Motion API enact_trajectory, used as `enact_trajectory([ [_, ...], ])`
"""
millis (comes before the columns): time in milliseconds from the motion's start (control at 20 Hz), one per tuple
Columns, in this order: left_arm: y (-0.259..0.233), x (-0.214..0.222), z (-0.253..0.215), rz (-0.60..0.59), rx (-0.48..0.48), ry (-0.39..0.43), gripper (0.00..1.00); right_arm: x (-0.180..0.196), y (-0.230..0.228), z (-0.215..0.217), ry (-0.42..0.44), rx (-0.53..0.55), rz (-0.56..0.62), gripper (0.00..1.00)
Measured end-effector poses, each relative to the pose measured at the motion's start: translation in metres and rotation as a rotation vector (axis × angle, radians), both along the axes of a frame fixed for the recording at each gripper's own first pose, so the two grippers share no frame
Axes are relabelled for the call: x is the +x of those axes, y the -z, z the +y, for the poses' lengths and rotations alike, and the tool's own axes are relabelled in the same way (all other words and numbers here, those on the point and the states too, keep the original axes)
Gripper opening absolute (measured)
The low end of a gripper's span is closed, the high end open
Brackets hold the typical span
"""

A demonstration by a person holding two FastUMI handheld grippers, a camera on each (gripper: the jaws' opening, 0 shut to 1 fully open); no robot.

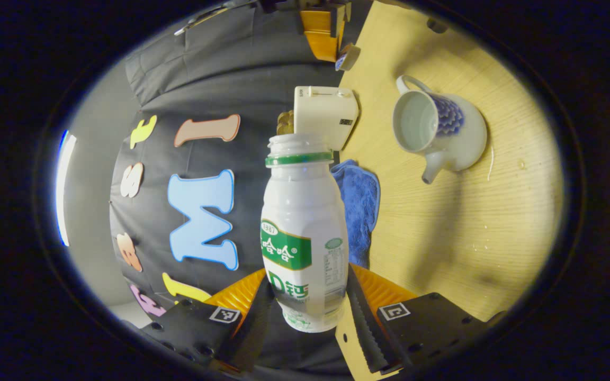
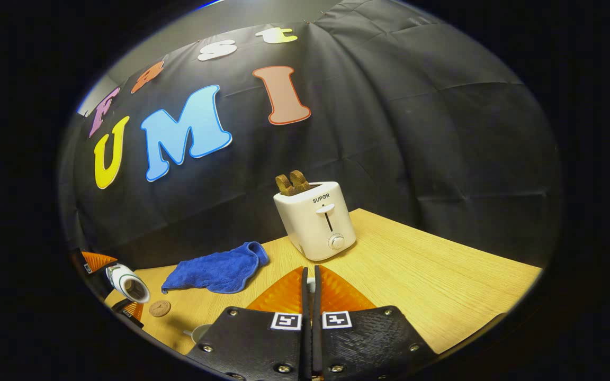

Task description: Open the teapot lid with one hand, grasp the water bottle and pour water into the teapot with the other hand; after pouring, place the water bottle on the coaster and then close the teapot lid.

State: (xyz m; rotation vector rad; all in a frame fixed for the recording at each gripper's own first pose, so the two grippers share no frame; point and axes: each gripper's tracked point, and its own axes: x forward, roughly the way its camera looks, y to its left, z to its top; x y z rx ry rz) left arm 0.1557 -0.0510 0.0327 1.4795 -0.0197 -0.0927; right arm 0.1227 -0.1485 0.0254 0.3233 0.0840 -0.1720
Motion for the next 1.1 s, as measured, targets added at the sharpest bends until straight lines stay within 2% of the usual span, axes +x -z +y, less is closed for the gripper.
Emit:
enact_trajectory([
  [50,0.0,0.002,0.006,0.001,-0.026,-0.011,0.8,0.001,0.0,0.002,-0.003,-0.004,0.001,0.0],
  [150,0.004,0.005,0.017,0.022,-0.103,-0.027,0.8,0.001,0.001,0.004,-0.008,-0.013,0.001,0.0],
  [500,0.022,0.023,0.054,0.116,-0.419,-0.105,0.8,0.004,0.004,0.027,-0.069,-0.039,0.013,0.0],
  [550,0.023,0.026,0.056,0.131,-0.459,-0.109,0.87,0.004,0.005,0.032,-0.083,-0.042,0.013,0.0],
  [650,0.027,0.029,0.061,0.152,-0.551,-0.122,0.87,0.005,0.006,0.04,-0.106,-0.05,0.012,0.0],
  [1100,0.047,0.047,0.088,0.227,-1.056,-0.146,0.87,0.006,0.004,0.054,-0.155,-0.067,0.002,0.0],
])
